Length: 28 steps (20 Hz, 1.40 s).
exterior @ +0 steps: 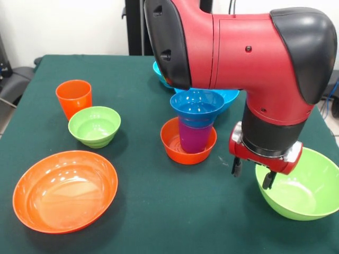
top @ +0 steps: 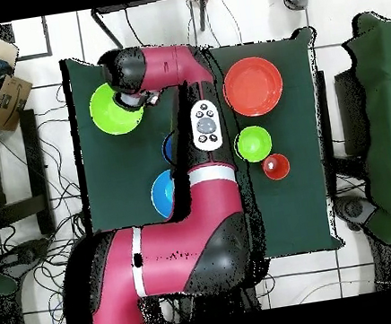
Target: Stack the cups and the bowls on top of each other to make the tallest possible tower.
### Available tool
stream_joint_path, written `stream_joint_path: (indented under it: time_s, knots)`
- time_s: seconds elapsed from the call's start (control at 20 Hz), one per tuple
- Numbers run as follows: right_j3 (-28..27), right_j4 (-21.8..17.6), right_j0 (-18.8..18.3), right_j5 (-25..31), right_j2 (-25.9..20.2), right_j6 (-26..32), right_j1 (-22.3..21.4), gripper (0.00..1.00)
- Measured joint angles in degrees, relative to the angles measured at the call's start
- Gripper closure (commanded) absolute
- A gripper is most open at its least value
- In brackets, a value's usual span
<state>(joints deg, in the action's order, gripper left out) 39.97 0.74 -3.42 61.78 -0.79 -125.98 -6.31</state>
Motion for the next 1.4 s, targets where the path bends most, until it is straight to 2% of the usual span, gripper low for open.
stream_joint_path:
  time_s: [0.7,1.4]
  knots:
    - [0.16,0.13,-0.5,-0.25,-0.72,0.0,0.03,0.0]
    - [0.82,0.78,-2.76,-0.26,-4.19,0.0,1.31,0.0]
